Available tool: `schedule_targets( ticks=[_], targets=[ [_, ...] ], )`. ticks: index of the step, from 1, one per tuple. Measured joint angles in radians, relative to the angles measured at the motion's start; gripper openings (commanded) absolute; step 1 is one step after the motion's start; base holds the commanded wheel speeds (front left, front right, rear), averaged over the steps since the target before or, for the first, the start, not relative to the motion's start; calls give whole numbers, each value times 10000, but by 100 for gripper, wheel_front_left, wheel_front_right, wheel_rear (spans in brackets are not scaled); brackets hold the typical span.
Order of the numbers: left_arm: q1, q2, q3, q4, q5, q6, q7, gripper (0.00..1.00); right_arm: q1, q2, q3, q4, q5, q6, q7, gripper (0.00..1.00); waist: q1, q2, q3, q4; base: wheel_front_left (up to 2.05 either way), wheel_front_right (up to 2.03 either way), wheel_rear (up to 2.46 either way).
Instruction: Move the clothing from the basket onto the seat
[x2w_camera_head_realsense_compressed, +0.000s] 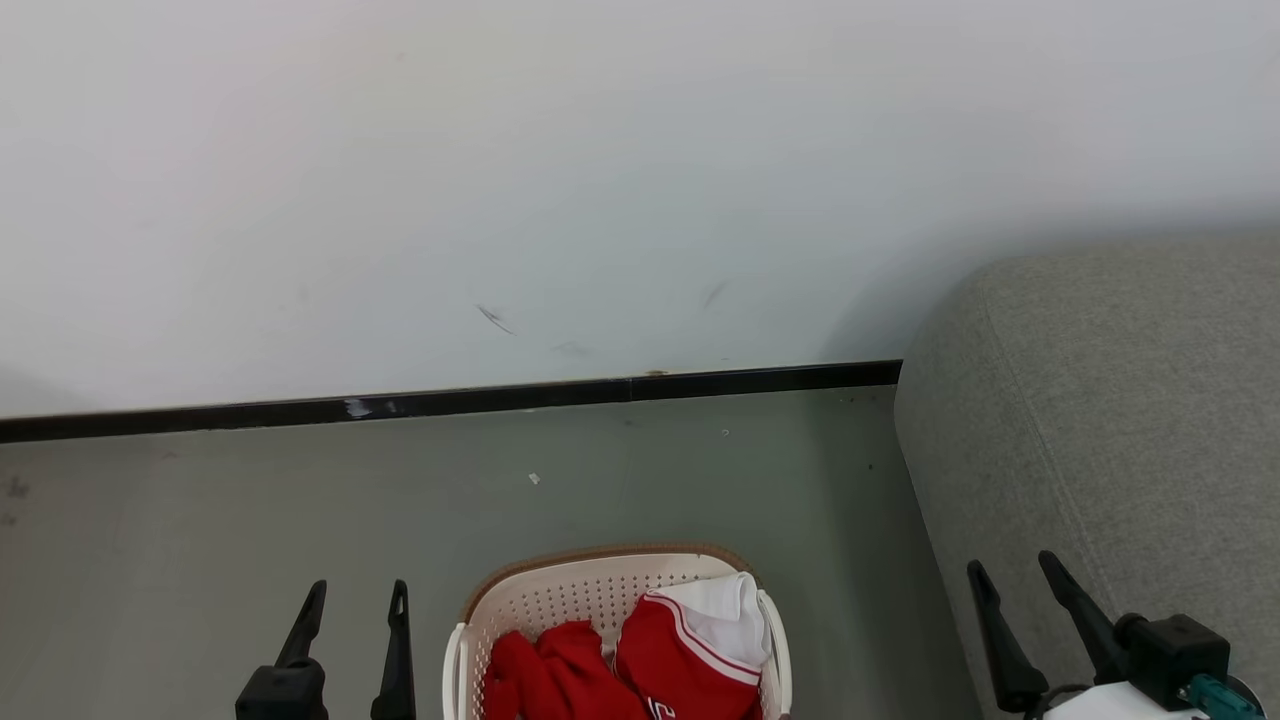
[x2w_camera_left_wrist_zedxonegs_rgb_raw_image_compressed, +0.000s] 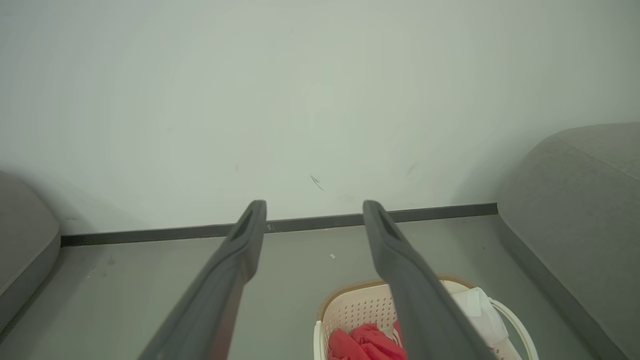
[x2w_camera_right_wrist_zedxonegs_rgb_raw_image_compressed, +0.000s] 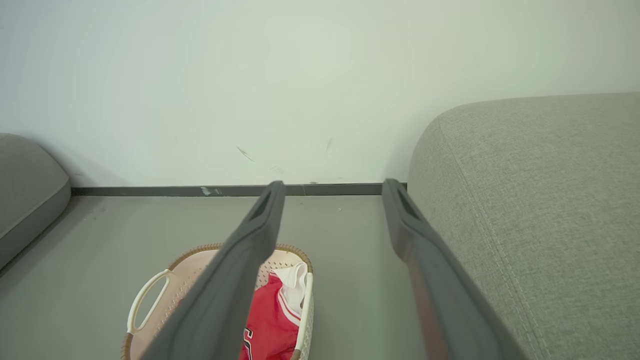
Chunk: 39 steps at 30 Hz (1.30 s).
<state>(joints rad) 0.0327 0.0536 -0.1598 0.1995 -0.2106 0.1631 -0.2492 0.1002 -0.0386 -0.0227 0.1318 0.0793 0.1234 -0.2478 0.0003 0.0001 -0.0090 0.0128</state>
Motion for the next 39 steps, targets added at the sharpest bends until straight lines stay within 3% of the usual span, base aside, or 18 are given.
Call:
schedule_targets(
  ticks=[14,39],
  targets=[
    [-33,217,-35,709,221,-261,-2,100,156,8,-309,-320,88,0,0,100,0,0,341,-67,0,0,0],
    [-1859,84,-1310,3229,759,-915,125,100,113,25,-988,-1430,268,0,-21,100,-1,0,1878,-499,0,0,0]
  ],
)
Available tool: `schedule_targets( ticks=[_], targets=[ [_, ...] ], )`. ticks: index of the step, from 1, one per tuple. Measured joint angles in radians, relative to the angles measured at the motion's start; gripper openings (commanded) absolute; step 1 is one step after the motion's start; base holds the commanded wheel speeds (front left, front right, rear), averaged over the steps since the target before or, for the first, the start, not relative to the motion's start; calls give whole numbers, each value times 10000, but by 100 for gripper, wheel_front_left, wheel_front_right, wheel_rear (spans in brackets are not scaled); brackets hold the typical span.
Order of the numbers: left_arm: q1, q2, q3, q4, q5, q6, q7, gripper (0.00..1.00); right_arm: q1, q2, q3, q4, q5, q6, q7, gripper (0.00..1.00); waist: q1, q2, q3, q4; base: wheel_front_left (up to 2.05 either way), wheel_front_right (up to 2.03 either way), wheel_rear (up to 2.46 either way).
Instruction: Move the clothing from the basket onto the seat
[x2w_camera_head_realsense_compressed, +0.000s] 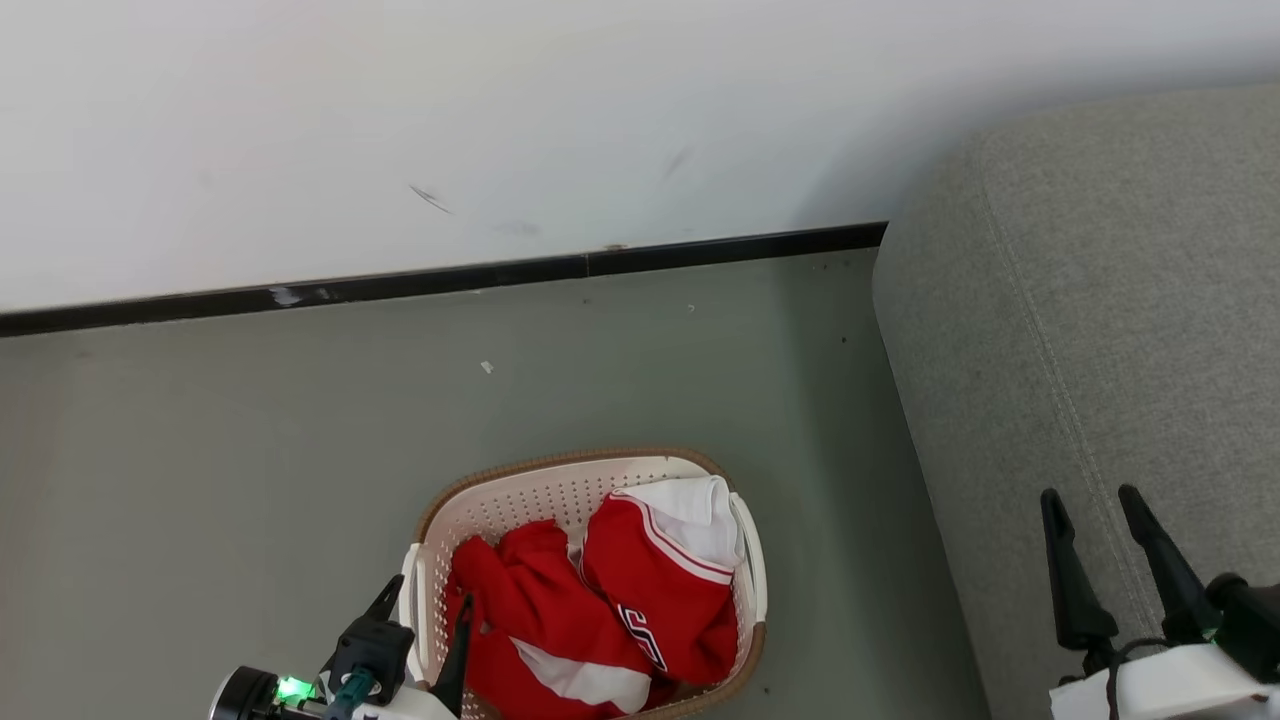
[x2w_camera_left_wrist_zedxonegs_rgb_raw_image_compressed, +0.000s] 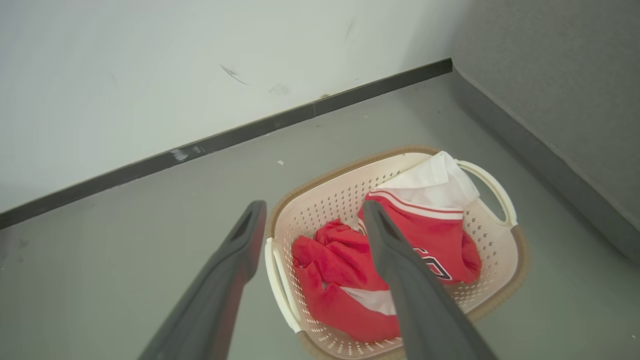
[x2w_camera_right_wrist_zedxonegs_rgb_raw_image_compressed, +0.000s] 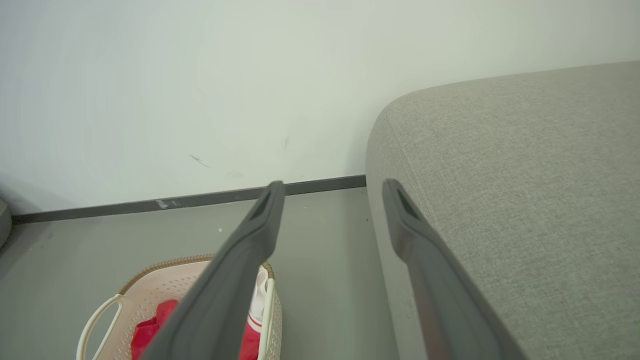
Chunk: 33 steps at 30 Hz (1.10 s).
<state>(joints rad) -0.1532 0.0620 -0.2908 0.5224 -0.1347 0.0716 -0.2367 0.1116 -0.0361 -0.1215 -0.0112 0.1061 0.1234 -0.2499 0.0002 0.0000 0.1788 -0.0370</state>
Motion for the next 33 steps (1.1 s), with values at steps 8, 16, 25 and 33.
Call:
schedule_targets(
  ticks=[8,16,25,33],
  targets=[
    [-802,-58,-318,846,144,-142,82,100,-819,0,17,-514,117,0,-23,100,0,0,890,-291,0,0,0],
    [-1566,-165,-468,1427,222,-213,79,100,-1499,-2,125,-840,263,0,-25,100,0,0,1812,-617,0,0,0],
    [-2310,-194,-811,2044,451,-236,67,100,-2470,-8,334,-1103,382,0,-27,100,0,0,2869,-1031,0,0,0],
    [-3153,-182,-894,2504,754,-303,65,100,-3422,-21,462,-1250,466,0,-50,100,0,0,3754,-1387,0,0,0]
  ],
)
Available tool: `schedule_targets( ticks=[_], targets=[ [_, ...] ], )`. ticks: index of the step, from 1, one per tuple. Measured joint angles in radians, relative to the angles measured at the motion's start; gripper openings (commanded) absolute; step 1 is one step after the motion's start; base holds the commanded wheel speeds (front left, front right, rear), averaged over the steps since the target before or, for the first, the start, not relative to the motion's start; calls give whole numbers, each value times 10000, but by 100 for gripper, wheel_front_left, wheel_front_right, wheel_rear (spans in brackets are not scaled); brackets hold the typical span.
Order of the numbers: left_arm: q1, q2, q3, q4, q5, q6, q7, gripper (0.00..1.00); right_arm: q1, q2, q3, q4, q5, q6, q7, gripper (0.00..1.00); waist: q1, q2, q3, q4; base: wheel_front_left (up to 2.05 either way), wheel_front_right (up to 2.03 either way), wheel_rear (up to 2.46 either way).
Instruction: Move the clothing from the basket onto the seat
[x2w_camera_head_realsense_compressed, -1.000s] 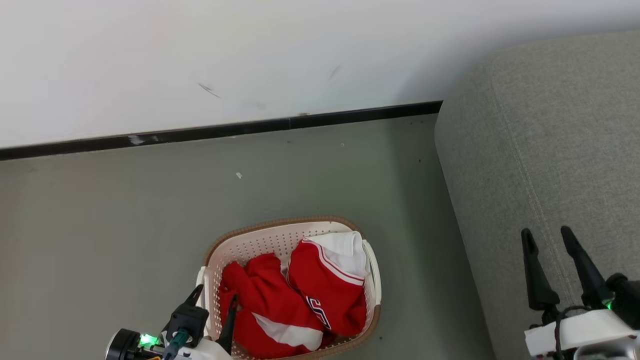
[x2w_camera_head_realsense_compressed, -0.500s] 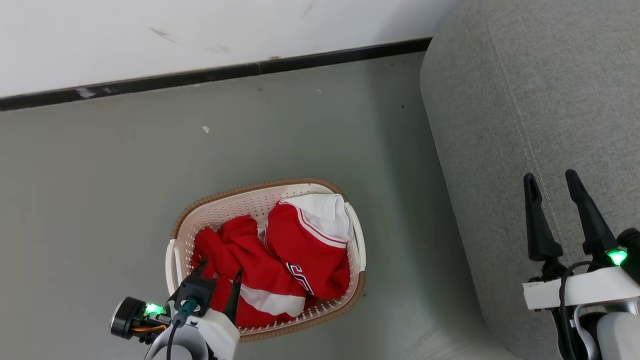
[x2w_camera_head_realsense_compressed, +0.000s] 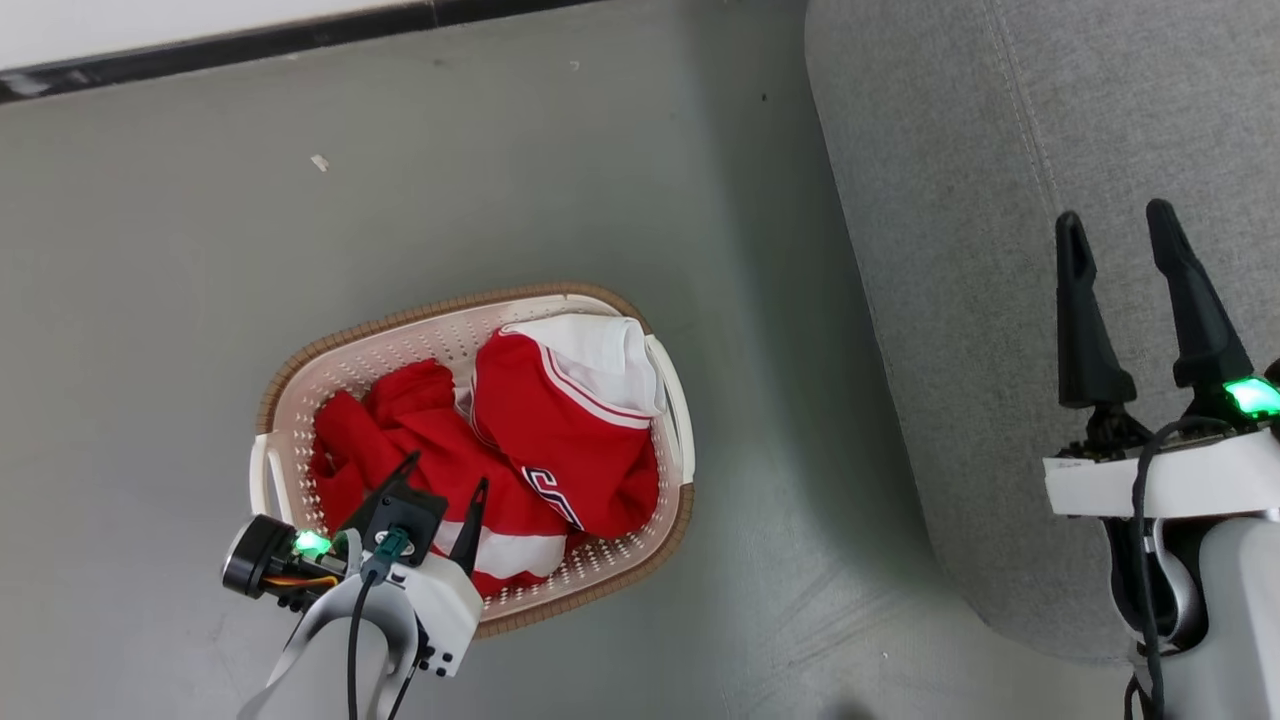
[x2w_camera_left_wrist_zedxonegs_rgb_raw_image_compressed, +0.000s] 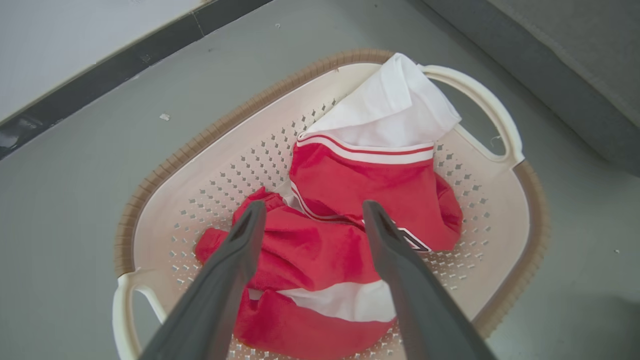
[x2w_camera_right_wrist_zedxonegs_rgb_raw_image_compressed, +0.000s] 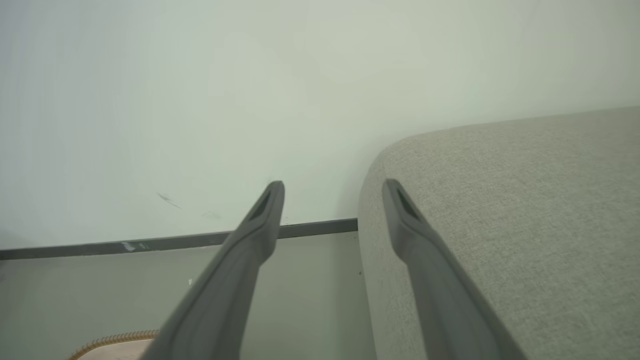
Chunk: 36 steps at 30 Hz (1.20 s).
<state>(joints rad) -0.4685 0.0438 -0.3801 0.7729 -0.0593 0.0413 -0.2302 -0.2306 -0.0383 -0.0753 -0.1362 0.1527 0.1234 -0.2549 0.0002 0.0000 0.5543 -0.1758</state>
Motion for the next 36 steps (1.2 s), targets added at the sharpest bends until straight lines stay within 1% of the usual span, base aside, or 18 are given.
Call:
schedule_targets(
  ticks=[16,27,36],
  targets=[
    [-1156,132,75,679,77,2,-92,100,-1466,-12,278,-123,403,0,-2,100,0,0,1564,-513,0,0,0],
    [-1774,142,146,1187,75,6,-105,100,-1953,-17,268,-115,500,0,-2,100,0,0,2409,-765,0,0,0],
    [-2132,293,533,1751,2,391,-134,100,-2345,-21,236,-107,520,0,-2,100,0,0,2947,-888,0,0,0]
  ],
)
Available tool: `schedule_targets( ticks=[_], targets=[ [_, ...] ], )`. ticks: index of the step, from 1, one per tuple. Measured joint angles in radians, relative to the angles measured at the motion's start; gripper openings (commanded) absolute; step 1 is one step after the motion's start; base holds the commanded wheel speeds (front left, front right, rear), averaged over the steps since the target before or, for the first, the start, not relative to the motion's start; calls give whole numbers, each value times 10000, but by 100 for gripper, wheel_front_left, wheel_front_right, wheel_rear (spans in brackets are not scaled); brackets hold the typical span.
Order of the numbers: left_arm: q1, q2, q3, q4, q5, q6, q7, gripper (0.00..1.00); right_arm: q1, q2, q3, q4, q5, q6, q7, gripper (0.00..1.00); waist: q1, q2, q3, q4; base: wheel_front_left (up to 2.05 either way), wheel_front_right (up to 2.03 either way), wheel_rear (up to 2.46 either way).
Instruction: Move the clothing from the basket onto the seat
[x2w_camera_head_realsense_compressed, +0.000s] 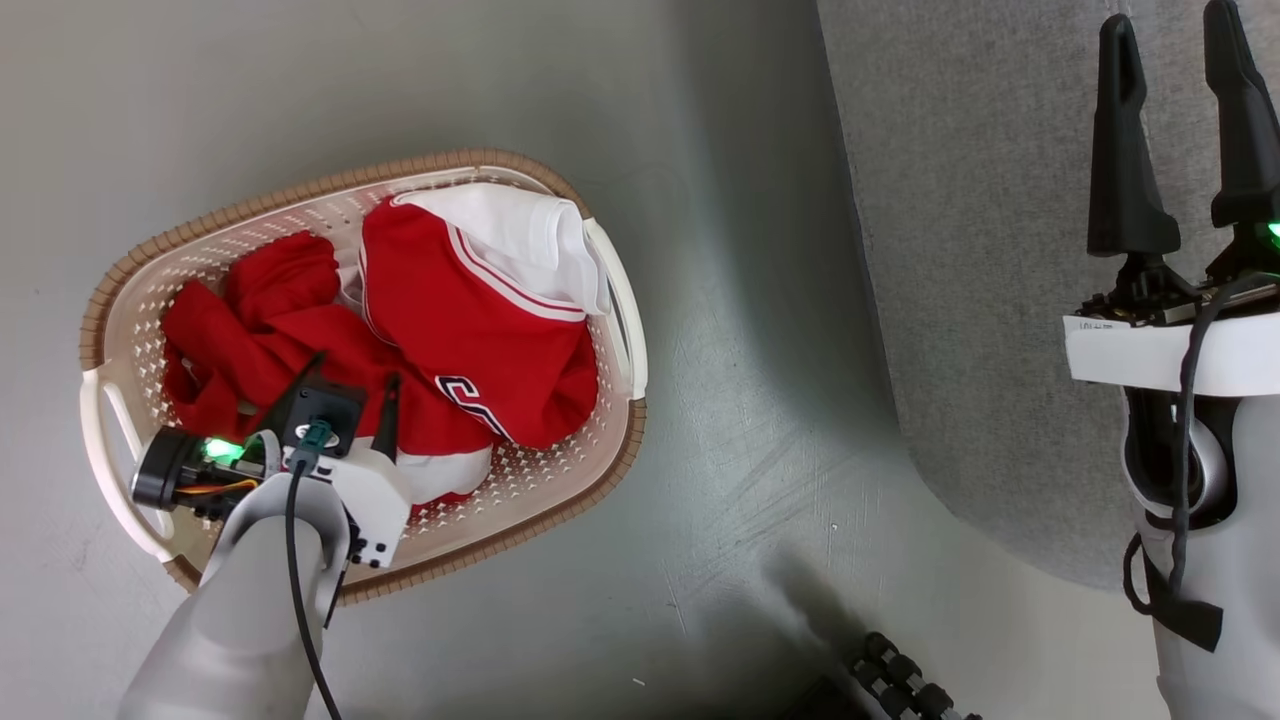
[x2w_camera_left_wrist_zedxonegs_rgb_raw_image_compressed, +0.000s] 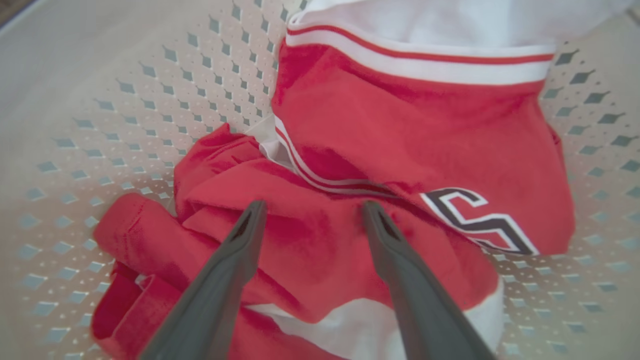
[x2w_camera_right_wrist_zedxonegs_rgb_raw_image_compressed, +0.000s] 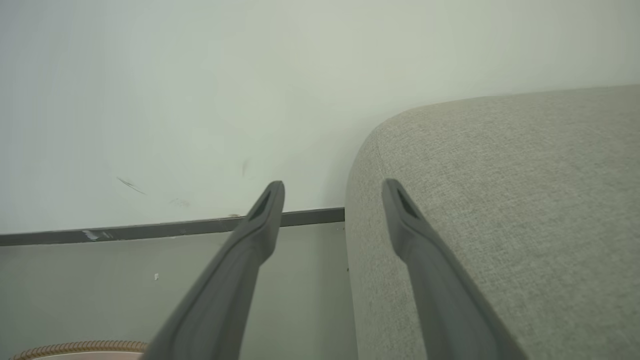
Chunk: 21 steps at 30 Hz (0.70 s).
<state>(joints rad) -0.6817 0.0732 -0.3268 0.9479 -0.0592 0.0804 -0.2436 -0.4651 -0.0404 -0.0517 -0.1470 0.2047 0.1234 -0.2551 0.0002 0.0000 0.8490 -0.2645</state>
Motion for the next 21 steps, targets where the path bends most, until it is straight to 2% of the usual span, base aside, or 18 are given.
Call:
schedule_targets(
  ticks=[20,21],
  targets=[
    [-750,-25,230,988,-98,330,8,100,-370,-4,0,8,25,0,0,100,0,0,673,-46,0,0,0],
    [-767,-29,230,1037,-107,330,27,92,-375,-4,-2,10,25,0,0,100,-1,0,693,-44,0,0,0]
  ],
)
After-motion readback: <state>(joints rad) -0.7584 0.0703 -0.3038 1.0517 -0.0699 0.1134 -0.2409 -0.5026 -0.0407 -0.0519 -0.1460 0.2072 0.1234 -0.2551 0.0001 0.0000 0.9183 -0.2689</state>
